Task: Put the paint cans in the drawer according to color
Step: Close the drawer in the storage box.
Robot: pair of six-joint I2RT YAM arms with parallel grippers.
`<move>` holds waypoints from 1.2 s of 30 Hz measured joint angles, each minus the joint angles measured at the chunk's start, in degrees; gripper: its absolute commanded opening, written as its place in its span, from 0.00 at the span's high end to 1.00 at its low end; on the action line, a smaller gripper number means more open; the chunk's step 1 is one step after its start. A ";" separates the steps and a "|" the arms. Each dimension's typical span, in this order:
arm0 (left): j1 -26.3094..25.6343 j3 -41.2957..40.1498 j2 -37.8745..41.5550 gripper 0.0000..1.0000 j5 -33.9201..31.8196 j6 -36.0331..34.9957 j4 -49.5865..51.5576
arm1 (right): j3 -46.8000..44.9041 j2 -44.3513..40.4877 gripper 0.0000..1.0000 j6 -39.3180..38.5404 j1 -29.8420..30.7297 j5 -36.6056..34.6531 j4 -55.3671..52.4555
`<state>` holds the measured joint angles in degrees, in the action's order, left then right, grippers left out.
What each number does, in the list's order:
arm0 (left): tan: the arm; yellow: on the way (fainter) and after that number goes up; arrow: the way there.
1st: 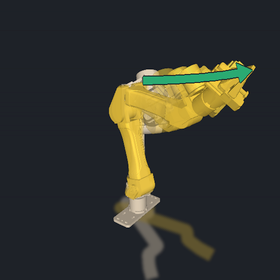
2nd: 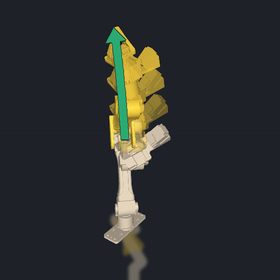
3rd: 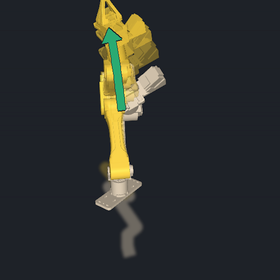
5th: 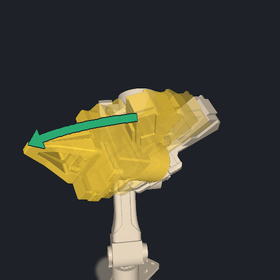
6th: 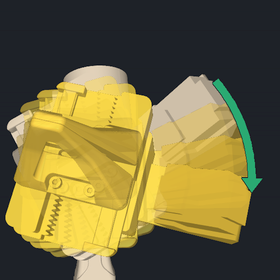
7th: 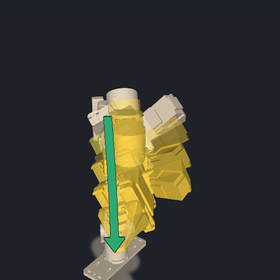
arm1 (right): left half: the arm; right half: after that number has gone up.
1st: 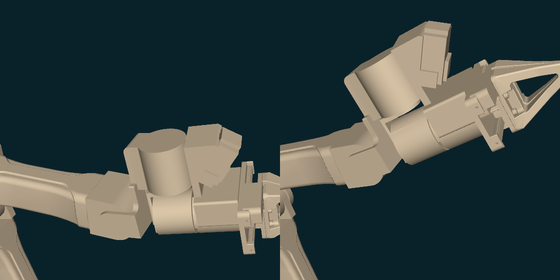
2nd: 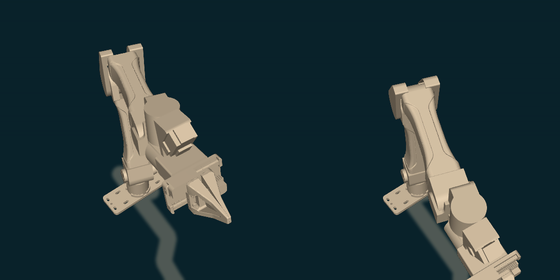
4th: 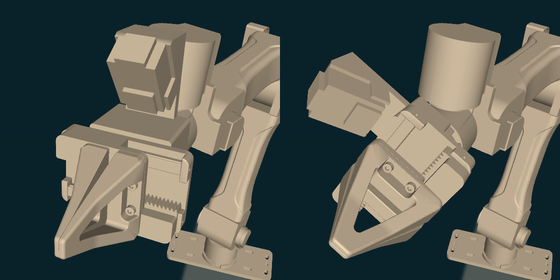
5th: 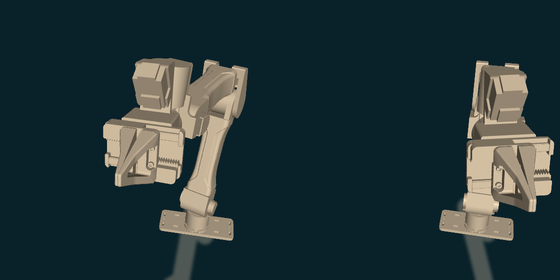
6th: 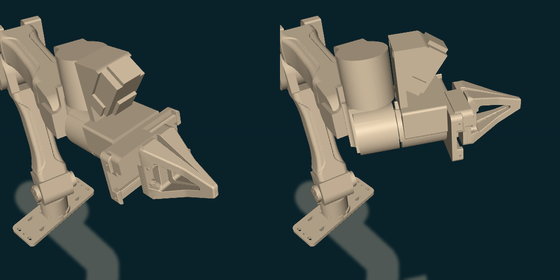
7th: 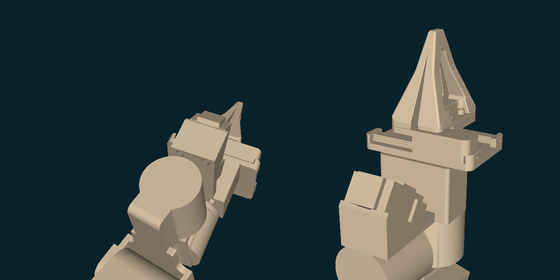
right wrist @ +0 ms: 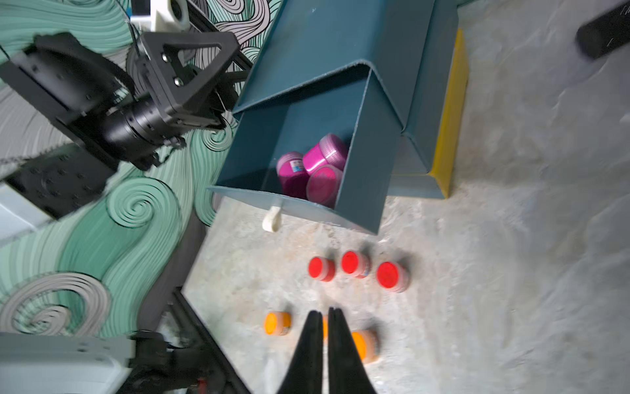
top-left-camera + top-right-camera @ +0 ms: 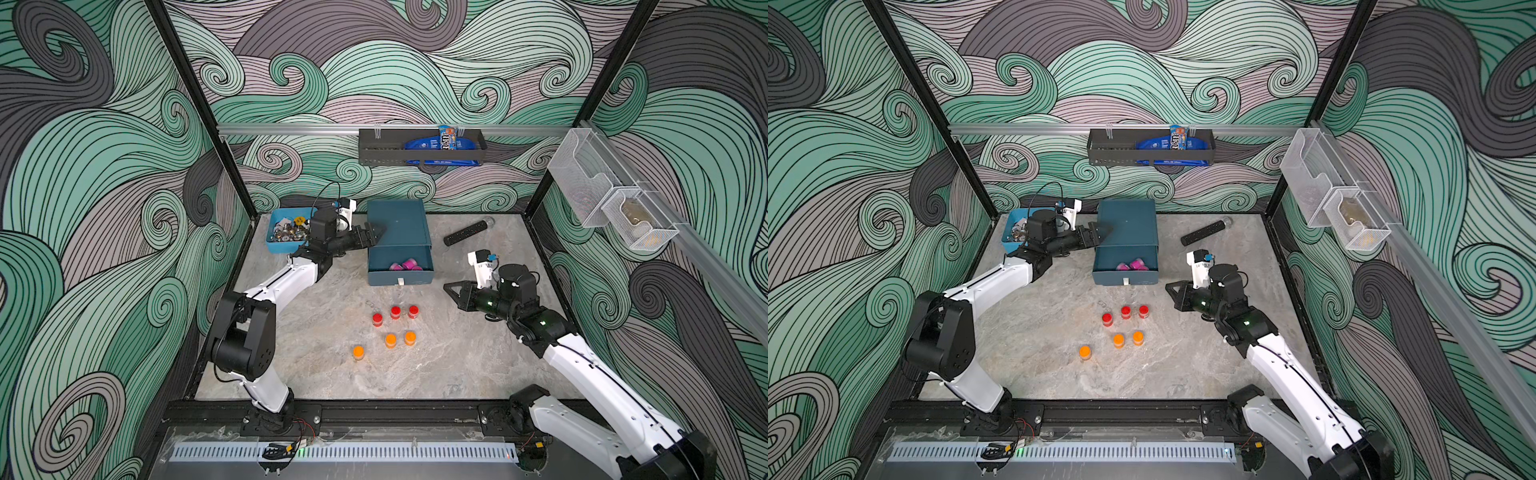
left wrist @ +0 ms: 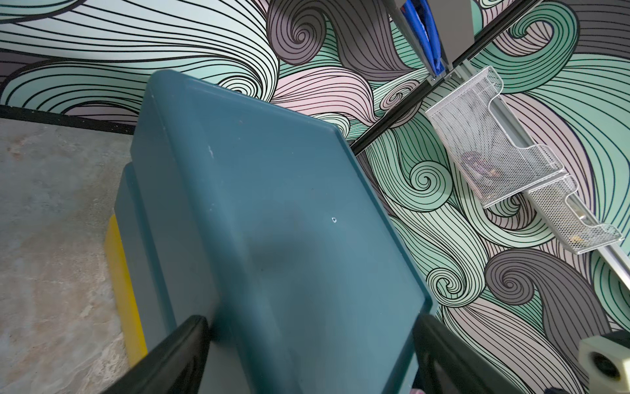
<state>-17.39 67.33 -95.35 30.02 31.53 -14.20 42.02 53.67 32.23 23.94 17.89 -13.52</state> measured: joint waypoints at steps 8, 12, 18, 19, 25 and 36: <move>0.00 -0.09 0.00 0.05 -0.24 -0.02 0.00 | -0.02 5.27 0.98 2.45 3.65 -0.11 6.58; 0.00 -0.09 0.00 0.05 -0.26 -0.02 0.00 | 0.79 8.90 0.98 2.89 3.63 -1.31 9.05; -0.02 -0.09 0.00 0.05 -0.37 -0.02 0.02 | 5.66 16.17 0.99 2.67 3.63 -3.50 11.08; -0.02 -0.09 0.00 0.05 -0.37 -0.04 0.02 | 6.25 16.90 0.99 2.64 3.65 -3.93 11.56; -0.02 -0.09 0.00 0.05 -0.39 -0.02 0.04 | 10.05 20.76 0.98 2.69 2.91 -5.64 14.53; -0.02 -0.11 0.00 0.05 -0.39 -0.04 0.04 | 12.11 28.20 0.97 5.49 0.44 -4.76 25.75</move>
<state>-17.41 67.22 -95.35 29.63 31.48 -14.15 54.13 81.87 37.71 24.38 13.13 12.23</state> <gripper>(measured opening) 0.949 0.044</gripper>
